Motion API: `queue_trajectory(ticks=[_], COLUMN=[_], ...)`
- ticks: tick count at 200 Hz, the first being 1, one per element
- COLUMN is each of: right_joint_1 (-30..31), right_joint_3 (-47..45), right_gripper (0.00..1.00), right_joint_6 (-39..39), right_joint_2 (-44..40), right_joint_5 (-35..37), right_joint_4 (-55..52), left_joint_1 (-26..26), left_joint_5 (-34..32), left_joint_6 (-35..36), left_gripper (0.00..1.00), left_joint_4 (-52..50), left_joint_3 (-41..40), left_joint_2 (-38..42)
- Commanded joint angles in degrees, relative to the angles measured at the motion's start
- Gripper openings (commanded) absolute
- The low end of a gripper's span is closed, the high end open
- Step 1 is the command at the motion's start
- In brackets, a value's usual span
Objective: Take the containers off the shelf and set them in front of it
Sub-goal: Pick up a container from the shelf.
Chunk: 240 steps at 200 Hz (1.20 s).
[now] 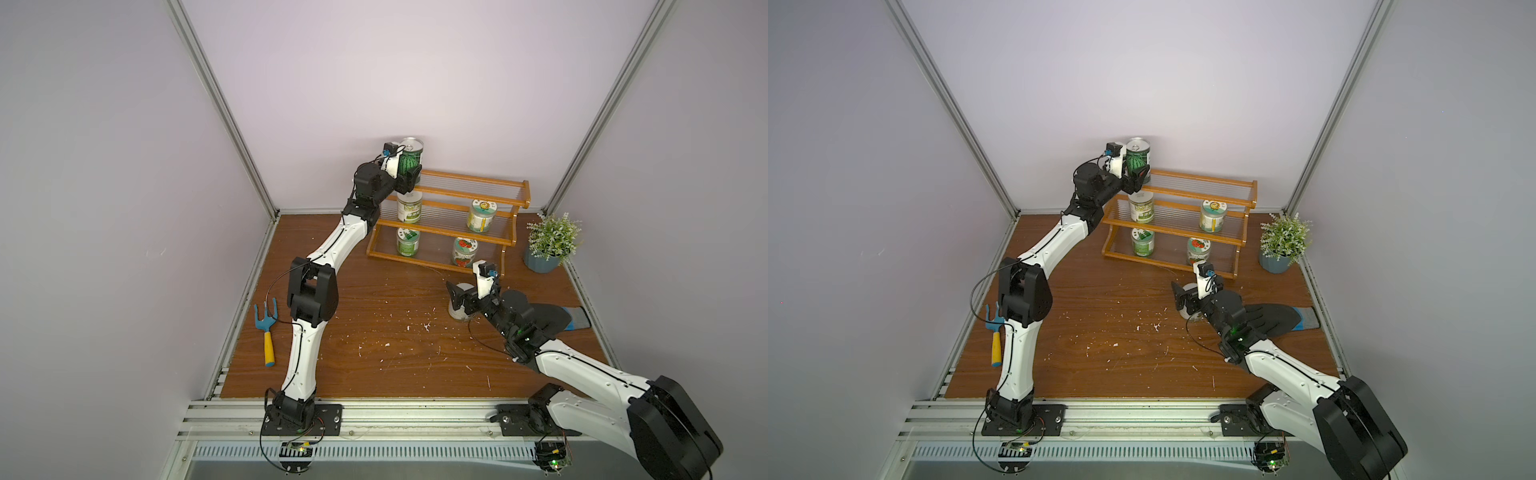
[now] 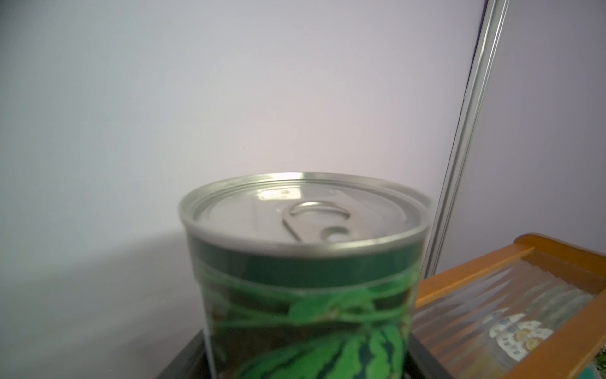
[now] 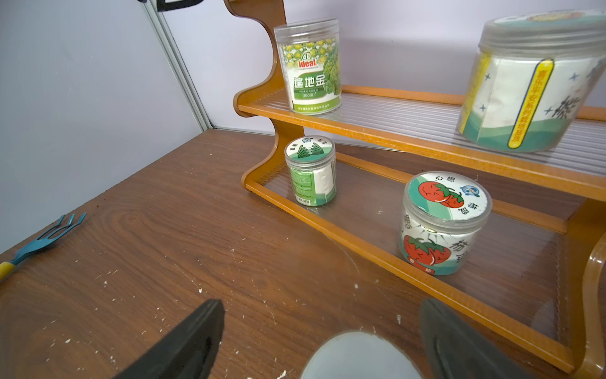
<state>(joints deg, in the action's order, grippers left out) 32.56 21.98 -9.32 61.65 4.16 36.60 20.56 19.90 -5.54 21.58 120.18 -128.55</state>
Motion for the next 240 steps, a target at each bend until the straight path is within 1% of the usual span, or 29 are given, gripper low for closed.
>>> queue_trajectory(ticks=[1,57,104,136,148,167,186,208,240], right_joint_1=[0.3,0.2,0.3,0.2,0.2,0.2,0.1,0.1,0.1], right_joint_3=[0.4,0.9,0.9,1.1,1.1,1.1,1.1,1.0,1.1], right_gripper=[0.99,0.99,0.99,0.99,0.99,0.99,0.99,0.99,0.99], right_joint_6=[0.0,0.4,0.2,0.2,0.3,0.3,0.1,0.0,-0.1], right_joint_2=[-0.3,-1.0,-1.4,-2.0,-2.4,-3.2,-4.0,-4.5,-4.8], right_joint_5=[0.1,0.3,0.2,0.1,0.1,0.2,0.2,-0.1,-0.4], right_joint_4=[2.7,2.3,2.5,2.2,1.9,1.7,1.3,1.0,0.8], left_joint_1=[0.5,0.5,0.5,0.5,0.5,0.6,1.0,2.2,3.9], left_joint_5=[-0.7,-0.4,-0.6,0.0,0.3,0.2,0.1,-1.5,-4.0], left_joint_6=[0.7,2.1,3.6,3.0,2.5,2.2,3.0,4.8,4.9], left_gripper=[0.71,0.68,0.67,0.67,0.67,0.67,0.66,0.66,0.65], left_joint_4=[1.4,1.9,2.8,3.7,4.8,8.1,8.9,10.0,12.5], left_joint_3=[1.7,-0.5,-4.6,-9.2,-13.4,-22.5,-30.3,-40.2,-52.5], left_joint_2=[0.4,5.0,9.1,12.9,15.7,21.3,26.7,32.9,40.5])
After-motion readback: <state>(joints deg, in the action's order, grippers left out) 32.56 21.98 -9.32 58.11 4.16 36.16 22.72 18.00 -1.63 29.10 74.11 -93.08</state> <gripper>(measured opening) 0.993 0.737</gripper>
